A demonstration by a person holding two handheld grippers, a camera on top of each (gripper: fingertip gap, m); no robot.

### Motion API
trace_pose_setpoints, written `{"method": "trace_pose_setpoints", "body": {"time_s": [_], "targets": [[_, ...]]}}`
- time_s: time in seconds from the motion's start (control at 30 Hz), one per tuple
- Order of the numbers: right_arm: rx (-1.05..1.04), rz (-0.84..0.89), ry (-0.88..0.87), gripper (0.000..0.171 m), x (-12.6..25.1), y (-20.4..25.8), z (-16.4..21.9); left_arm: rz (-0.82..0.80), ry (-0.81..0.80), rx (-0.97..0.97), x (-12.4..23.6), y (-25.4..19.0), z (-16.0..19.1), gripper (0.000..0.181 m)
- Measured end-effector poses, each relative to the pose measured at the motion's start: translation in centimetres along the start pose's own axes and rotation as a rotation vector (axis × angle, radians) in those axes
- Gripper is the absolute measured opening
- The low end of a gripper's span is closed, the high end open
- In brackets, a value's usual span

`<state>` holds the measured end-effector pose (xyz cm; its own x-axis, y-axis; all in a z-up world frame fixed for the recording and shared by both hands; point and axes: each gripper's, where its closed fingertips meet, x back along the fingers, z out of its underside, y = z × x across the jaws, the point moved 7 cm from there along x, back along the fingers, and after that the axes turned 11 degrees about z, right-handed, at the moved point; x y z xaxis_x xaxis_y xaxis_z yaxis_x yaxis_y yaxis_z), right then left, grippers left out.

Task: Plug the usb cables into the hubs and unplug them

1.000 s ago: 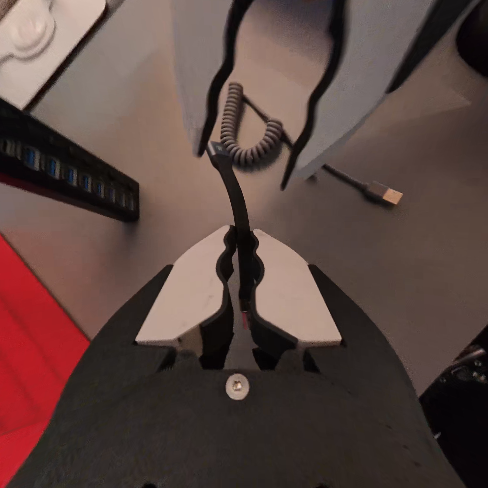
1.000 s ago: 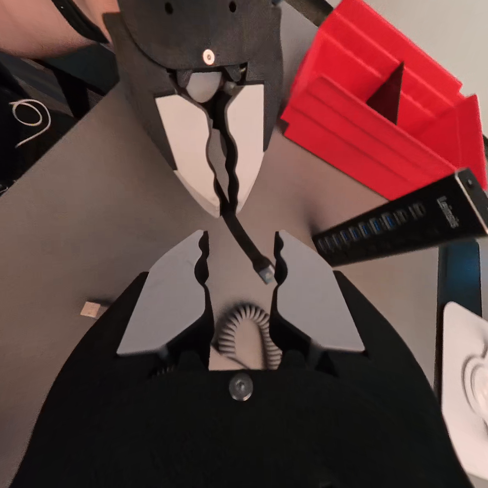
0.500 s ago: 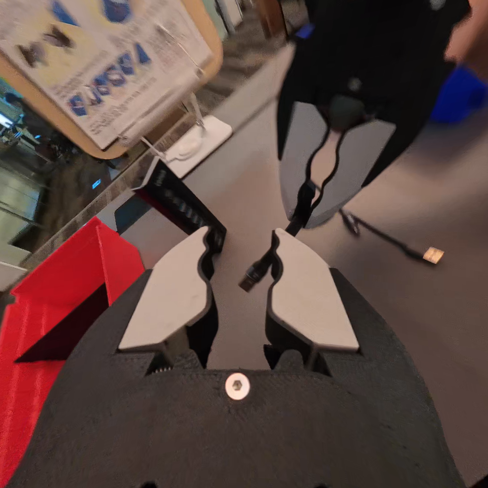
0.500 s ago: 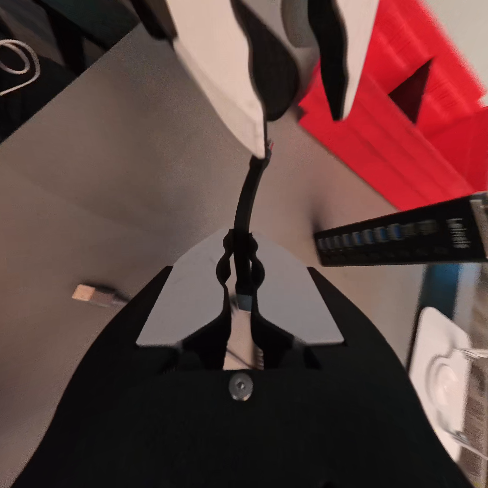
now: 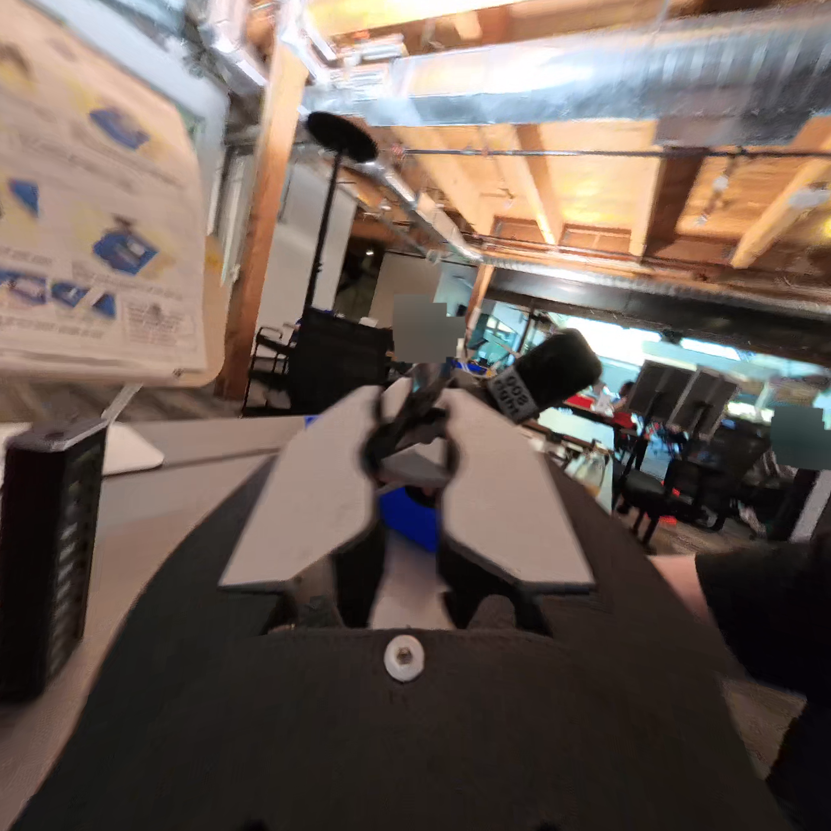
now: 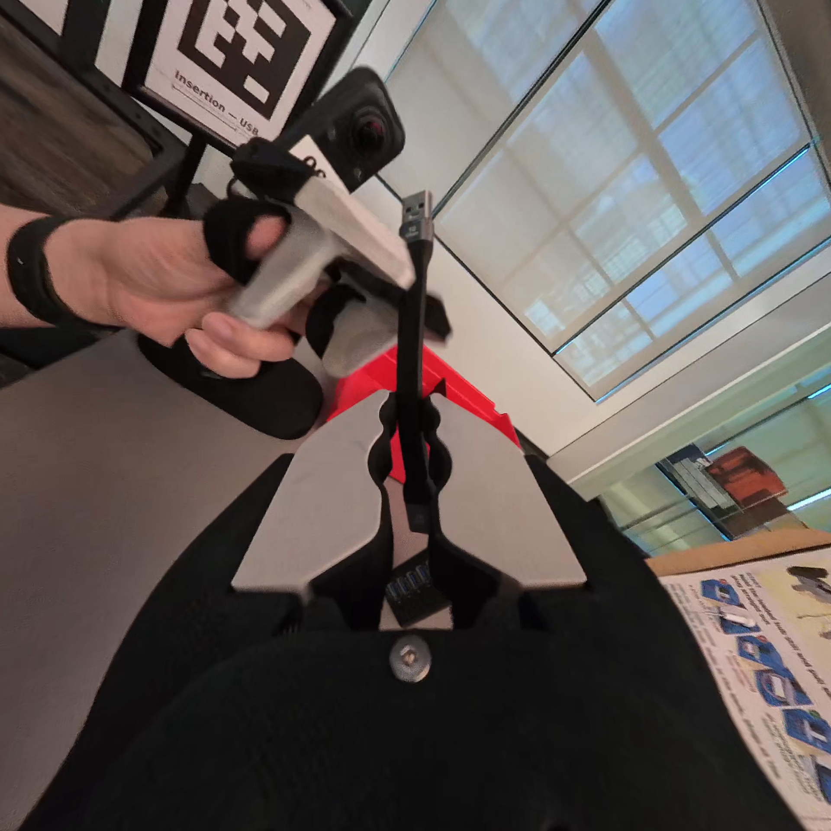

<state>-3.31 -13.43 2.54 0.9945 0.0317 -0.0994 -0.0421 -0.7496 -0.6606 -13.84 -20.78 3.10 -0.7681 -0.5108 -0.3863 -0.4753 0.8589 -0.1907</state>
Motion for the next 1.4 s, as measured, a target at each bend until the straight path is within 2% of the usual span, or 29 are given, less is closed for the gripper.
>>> {"method": "trace_pose_setpoints", "body": {"time_s": [0.07, 0.13, 0.23, 0.33, 0.4, 0.47, 0.53, 0.63, 0.7, 0.8, 0.87, 0.93, 1.07, 1.13, 1.17, 1.3, 1.4], "targets": [[-0.025, -0.023, 0.009, 0.013, 0.0, 0.0, 0.6, 0.011, 0.104, -0.093, -0.8, 0.3, 0.2, 0.012], [-0.074, -0.039, 0.032, 0.027, 0.6, -0.7, 1.3, 0.009, 0.212, -0.162, -1.6, 0.5, 0.2, 0.002], [-0.19, -0.087, 0.013, 0.032, 1.9, -2.0, 1.1, 0.039, 0.329, -0.236, -2.5, 0.5, -0.1, 0.003], [-0.264, -0.149, -0.083, 0.031, 2.8, -2.5, -1.3, 0.023, 0.471, -0.285, -3.2, 0.8, 0.0, 0.003], [-0.267, -0.204, -0.067, 0.032, 3.3, -2.4, -2.5, -0.01, 0.488, -0.308, -3.5, 1.0, 0.1, 0.003], [-0.149, -0.111, 0.035, 0.033, 3.5, -2.9, -2.3, -0.051, 0.458, -0.249, -3.6, 1.3, -0.1, 0.003], [0.015, -0.005, 0.124, 0.04, 3.3, -3.0, -2.0, -0.105, 0.352, -0.155, -3.5, 1.8, -0.8, 0.003], [0.18, 0.094, 0.136, 0.044, 2.2, -2.2, -2.0, -0.109, 0.189, -0.004, -3.6, 2.3, -1.8, 0.003], [0.259, 0.194, 0.153, 0.04, 1.5, -2.2, -2.0, -0.069, 0.154, 0.065, -3.9, 2.0, -1.8, 0.003], [0.281, 0.252, 0.182, 0.032, 1.2, -2.4, -1.8, -0.027, 0.122, 0.107, -4.2, 1.7, -1.5, 0.003], [0.298, 0.263, 0.196, 0.027, 1.3, -2.5, -1.7, -0.007, 0.092, 0.143, -4.3, 1.7, -1.4, 0.003], [0.345, 0.265, 0.2, 0.013, 1.4, -2.3, -1.8, -0.002, 0.065, 0.177, -4.3, 1.9, -1.3, 0.003], [0.45, 0.291, 0.244, 0.012, 1.6, -2.3, -2.0, 0.016, 0.073, 0.218, -4.1, 1.9, -1.2, 0.006], [0.435, 0.29, 0.261, 0.012, 2.1, -2.8, -2.2, -0.003, 0.083, 0.199, -3.7, 1.8, -1.4, 0.024], [0.427, 0.289, 0.256, 0.012, 2.4, -3.0, -2.3, -0.017, 0.084, 0.181, -3.3, 1.8, -1.5, 0.026], [0.422, 0.264, 0.241, 0.012, 3.2, -3.4, -2.9, -0.045, 0.077, 0.135, -1.8, 1.9, -2.3, 0.026], [0.424, 0.229, 0.248, 0.012, 3.4, -3.2, -2.9, 0.031, 0.086, 0.157, -1.8, 1.4, -2.7, 0.026]]}}
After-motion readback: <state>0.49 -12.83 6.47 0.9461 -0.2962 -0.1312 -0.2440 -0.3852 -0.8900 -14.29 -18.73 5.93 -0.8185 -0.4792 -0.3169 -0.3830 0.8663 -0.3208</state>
